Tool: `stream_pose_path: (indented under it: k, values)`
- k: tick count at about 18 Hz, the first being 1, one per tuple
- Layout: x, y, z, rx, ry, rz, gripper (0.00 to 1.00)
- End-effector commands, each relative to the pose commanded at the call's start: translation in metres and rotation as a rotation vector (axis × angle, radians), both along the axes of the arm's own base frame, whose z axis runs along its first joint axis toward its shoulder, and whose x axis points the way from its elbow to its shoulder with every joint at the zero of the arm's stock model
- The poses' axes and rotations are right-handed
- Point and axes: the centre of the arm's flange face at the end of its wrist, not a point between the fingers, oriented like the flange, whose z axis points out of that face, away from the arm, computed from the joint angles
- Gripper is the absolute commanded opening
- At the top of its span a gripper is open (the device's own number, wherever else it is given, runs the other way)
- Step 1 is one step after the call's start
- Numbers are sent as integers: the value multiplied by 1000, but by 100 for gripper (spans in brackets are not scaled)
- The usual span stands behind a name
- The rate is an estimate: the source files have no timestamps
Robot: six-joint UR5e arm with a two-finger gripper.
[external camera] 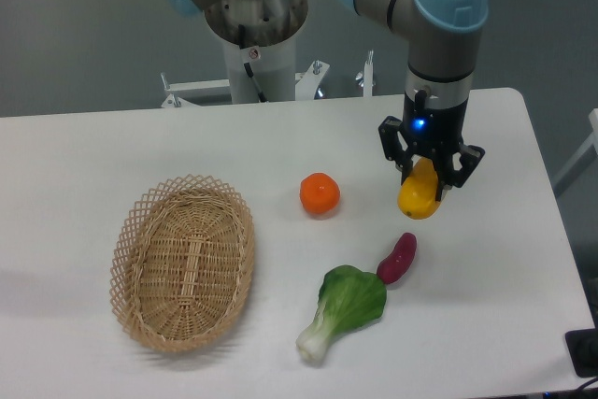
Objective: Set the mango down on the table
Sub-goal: 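Hold the yellow mango in the gripper above the table, then lower the held yellow mango toward the table beside the sweet potato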
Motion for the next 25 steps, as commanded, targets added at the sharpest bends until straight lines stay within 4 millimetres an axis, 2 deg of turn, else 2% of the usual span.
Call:
stream_pose_path:
  k: [10,17,20,23,25]
  values:
    - [-2,5,0,4,0,6,45]
    - [-5,12,-8,10,-5,20,45]
    - [-5,31,-14,18,-17,43,45]
    - [-4,58,-30,54,-14,106,45]
    - [-6,69,-38,87,12,132,45]
